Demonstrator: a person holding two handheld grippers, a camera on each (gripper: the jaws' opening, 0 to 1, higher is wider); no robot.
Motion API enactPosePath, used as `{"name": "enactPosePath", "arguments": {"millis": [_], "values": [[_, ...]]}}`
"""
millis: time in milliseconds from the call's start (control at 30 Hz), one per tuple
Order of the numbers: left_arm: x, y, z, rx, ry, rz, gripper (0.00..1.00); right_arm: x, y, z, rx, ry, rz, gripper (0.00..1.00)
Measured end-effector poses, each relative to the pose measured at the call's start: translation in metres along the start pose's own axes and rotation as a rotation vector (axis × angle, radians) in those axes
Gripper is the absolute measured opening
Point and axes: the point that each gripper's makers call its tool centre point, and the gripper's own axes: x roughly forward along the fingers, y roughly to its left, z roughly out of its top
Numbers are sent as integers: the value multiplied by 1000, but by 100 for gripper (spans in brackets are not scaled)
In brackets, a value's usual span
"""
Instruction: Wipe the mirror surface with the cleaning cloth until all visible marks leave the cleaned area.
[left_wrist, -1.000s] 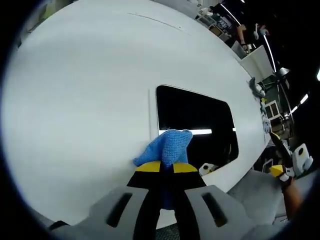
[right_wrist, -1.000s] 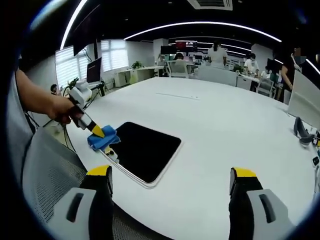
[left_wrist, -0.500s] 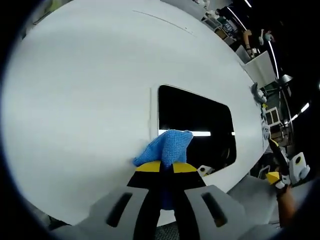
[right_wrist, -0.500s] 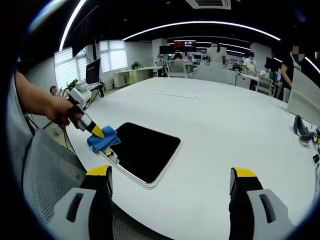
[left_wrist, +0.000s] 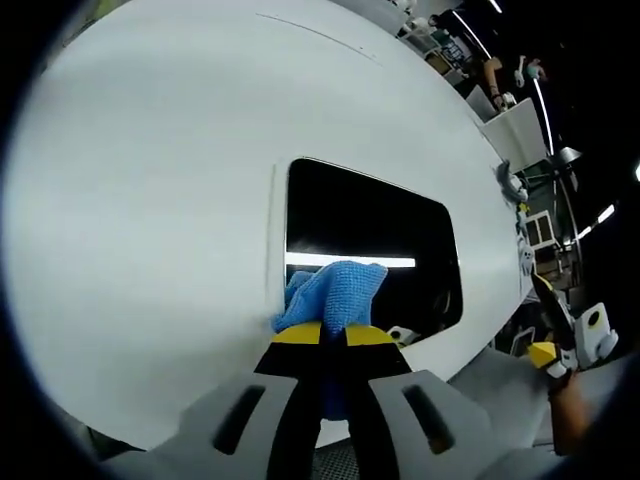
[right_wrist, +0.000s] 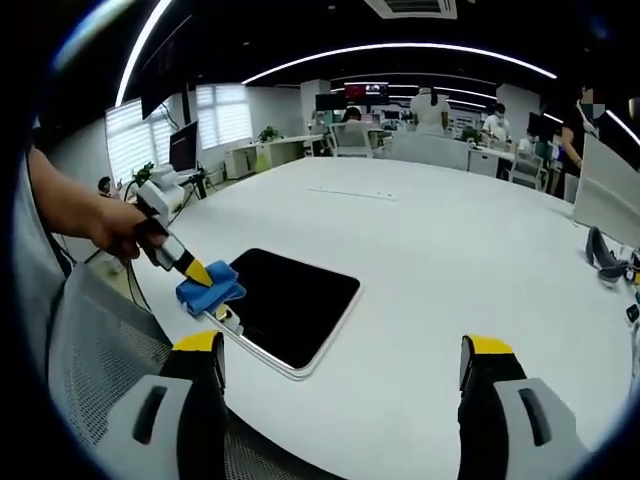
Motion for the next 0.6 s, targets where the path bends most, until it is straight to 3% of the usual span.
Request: {"name": "enactPosePath", "arguments": {"millis": [600], "values": [[17, -31, -7, 16, 9, -31, 2, -1, 0, 1, 3, -5, -2, 97]]}}
